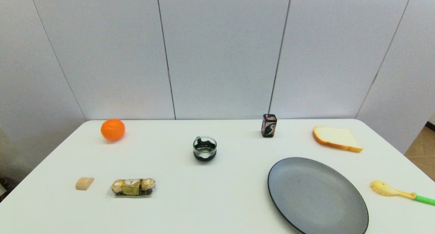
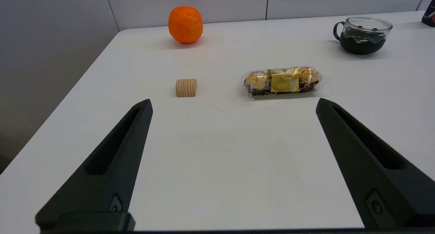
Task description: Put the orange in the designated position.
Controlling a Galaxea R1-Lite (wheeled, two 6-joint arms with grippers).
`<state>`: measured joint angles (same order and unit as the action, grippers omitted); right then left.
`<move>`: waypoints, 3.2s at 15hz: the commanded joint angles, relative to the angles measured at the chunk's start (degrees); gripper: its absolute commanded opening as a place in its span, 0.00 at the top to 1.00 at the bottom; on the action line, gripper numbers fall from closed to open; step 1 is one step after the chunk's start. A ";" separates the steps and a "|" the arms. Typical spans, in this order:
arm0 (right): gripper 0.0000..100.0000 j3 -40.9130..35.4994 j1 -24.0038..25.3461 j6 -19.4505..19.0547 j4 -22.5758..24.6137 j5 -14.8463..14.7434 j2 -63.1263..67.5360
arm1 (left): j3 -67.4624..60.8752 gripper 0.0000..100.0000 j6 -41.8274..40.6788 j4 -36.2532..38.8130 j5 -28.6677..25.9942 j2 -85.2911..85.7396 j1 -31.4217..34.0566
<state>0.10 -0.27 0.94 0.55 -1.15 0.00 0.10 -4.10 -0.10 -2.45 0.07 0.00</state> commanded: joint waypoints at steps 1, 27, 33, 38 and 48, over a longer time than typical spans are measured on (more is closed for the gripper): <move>0.00 -0.01 0.00 0.03 0.07 0.00 -0.09 | -0.01 0.00 -0.03 0.01 -0.01 0.01 0.00; 0.00 -0.01 0.00 -0.06 0.07 0.09 0.00 | -0.01 0.00 -0.03 0.01 -0.01 0.01 0.00; 0.00 -0.01 0.00 0.03 0.07 0.00 0.00 | -0.01 0.00 -0.03 0.01 -0.01 0.01 0.00; 0.00 -0.01 0.00 0.03 0.07 0.00 0.00 | -0.01 0.00 -0.03 0.01 -0.01 0.01 0.00; 0.00 -0.01 0.00 0.03 0.07 0.00 0.00 | -0.01 0.00 0.49 -0.08 0.52 0.01 0.00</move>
<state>0.10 -0.24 0.96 0.60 -1.12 0.00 0.10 -3.94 -0.13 -2.30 0.07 0.00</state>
